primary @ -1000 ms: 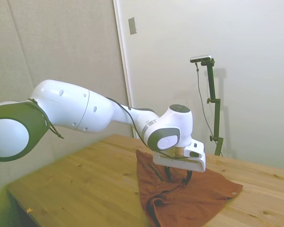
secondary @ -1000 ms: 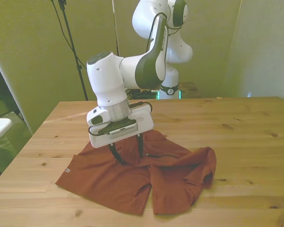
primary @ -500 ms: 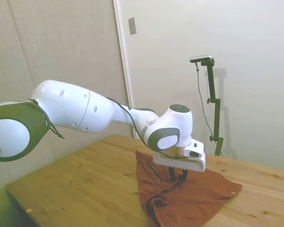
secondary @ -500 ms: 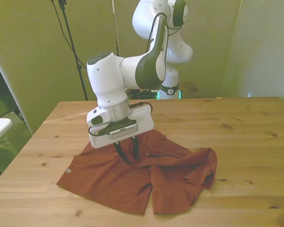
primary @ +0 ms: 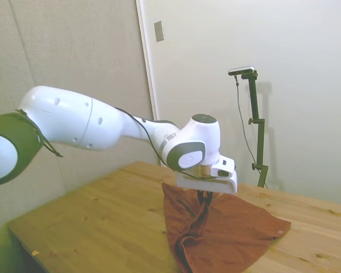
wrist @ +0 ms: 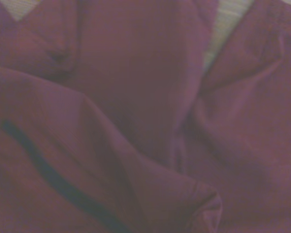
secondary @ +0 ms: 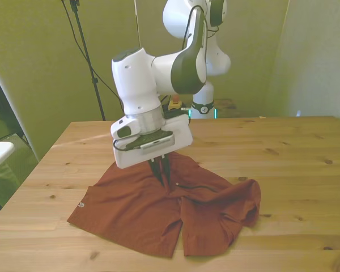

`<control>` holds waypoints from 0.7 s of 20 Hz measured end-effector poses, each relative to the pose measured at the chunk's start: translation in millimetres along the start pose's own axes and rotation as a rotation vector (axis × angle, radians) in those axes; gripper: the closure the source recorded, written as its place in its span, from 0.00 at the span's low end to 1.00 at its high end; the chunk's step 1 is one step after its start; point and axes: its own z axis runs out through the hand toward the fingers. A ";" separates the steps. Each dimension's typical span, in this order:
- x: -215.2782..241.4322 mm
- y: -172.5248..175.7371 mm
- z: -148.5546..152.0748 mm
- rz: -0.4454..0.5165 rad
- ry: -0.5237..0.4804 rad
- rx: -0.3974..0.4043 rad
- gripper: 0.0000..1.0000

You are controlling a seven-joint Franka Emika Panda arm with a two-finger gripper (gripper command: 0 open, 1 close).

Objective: Unfold the shorts

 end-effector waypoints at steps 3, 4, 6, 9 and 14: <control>-40.3 -42.8 -20.5 -0.071 0.014 0.012 1.00; -60.6 -66.1 -24.4 -0.119 0.016 0.008 1.00; -101.6 -106.1 -21.7 -0.200 0.008 -0.016 1.00; -168.3 -141.8 1.8 -0.293 -0.027 -0.082 1.00; -233.3 -138.8 42.1 -0.317 -0.072 -0.184 0.00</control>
